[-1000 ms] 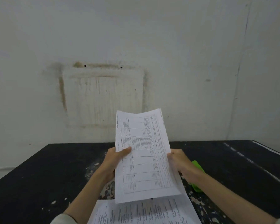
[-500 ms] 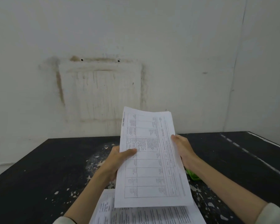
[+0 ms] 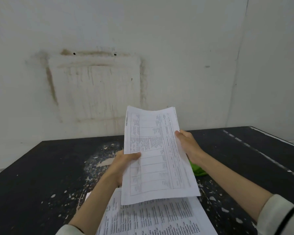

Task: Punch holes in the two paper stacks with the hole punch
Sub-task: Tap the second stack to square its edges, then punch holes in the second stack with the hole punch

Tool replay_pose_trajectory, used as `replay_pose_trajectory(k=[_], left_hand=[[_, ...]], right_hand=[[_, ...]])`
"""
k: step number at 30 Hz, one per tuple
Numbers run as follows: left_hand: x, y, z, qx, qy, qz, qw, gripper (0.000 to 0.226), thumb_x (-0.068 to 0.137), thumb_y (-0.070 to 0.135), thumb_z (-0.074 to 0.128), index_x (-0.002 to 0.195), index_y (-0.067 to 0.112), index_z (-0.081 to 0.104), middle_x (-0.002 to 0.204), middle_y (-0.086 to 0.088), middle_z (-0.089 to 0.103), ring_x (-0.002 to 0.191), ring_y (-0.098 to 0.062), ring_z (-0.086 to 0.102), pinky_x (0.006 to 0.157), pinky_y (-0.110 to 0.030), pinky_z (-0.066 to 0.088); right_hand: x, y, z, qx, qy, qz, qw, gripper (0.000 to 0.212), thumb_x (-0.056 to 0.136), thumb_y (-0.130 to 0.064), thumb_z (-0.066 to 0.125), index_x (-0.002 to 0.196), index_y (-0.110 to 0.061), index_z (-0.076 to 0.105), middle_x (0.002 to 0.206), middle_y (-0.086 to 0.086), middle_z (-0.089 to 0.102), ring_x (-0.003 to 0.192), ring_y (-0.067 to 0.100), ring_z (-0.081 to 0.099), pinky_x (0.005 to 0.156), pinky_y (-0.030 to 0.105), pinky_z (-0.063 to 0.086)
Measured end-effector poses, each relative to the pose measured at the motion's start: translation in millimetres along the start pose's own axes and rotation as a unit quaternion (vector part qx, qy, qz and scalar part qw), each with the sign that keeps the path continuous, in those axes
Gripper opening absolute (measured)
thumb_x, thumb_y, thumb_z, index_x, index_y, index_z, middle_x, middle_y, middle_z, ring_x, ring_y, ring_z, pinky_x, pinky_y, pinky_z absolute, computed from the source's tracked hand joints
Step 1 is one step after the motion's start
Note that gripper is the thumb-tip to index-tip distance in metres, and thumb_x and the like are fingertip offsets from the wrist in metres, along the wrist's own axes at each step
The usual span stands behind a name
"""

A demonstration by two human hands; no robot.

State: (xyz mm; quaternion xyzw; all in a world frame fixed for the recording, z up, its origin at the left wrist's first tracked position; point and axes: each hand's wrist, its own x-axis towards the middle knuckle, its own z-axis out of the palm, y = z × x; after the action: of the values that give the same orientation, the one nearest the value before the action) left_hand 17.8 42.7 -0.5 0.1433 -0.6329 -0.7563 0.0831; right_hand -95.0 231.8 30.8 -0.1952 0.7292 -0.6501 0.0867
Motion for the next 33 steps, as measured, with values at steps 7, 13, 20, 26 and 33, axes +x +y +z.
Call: replay_pose_trajectory(k=[7, 13, 20, 26, 33], left_hand=[[-1.3, -1.5, 14.0, -0.014, 0.024, -0.028, 0.999, 0.019, 0.087, 0.005, 0.059, 0.093, 0.022, 0.063, 0.098, -0.006, 0.071, 0.088, -0.031, 0.068, 0.060, -0.038, 0.055], [-6.9, -9.0, 24.5, 0.005, 0.029, -0.047, 0.998, 0.034, 0.088, 0.000, 0.056, 0.121, 0.009, 0.057, 0.117, -0.016, 0.065, 0.098, -0.036, 0.064, 0.071, -0.043, 0.054], [-5.1, -20.4, 23.5, 0.011, 0.052, -0.033, 0.998, 0.041, 0.087, -0.004, 0.054, 0.126, 0.008, 0.052, 0.122, -0.017, 0.062, 0.103, -0.038, 0.062, 0.074, -0.046, 0.054], [-0.2, -24.1, 36.0, 0.052, 0.083, -0.021, 0.995, 0.032, 0.087, -0.002, 0.055, 0.119, 0.006, 0.057, 0.116, -0.016, 0.065, 0.080, -0.024, 0.066, 0.054, -0.030, 0.053], [8.7, -31.2, 53.0, 0.053, 0.097, -0.015, 0.994, 0.035, 0.088, -0.003, 0.053, 0.122, 0.005, 0.055, 0.122, -0.015, 0.063, 0.075, -0.020, 0.063, 0.054, -0.029, 0.051]], right_hand=[[-4.7, 22.4, -9.5, -0.152, 0.026, -0.031, 0.988, 0.031, 0.098, -0.022, 0.037, 0.068, -0.015, 0.040, 0.069, -0.001, 0.048, 0.058, 0.007, 0.043, 0.055, 0.021, 0.033], [-4.8, 36.6, -25.5, -0.244, -0.008, -0.022, 0.969, 0.028, 0.097, -0.023, 0.040, 0.074, -0.011, 0.047, 0.071, 0.000, 0.049, 0.062, 0.008, 0.044, 0.056, 0.020, 0.033], [0.4, 45.8, -66.8, -0.431, 0.101, -0.087, 0.893, 0.022, 0.095, -0.027, 0.043, 0.098, -0.010, 0.055, 0.099, 0.006, 0.052, 0.085, 0.020, 0.054, 0.072, 0.033, 0.044], [10.1, 70.4, -73.7, -0.435, 0.043, 0.054, 0.898, 0.045, 0.096, -0.037, 0.040, 0.126, -0.004, 0.045, 0.131, 0.021, 0.042, 0.123, 0.036, 0.041, 0.095, 0.042, 0.038], [15.2, 74.4, -72.4, -0.399, 0.007, 0.046, 0.916, 0.025, 0.098, -0.031, 0.034, 0.090, -0.010, 0.043, 0.095, 0.012, 0.054, 0.082, 0.024, 0.051, 0.066, 0.032, 0.034]])
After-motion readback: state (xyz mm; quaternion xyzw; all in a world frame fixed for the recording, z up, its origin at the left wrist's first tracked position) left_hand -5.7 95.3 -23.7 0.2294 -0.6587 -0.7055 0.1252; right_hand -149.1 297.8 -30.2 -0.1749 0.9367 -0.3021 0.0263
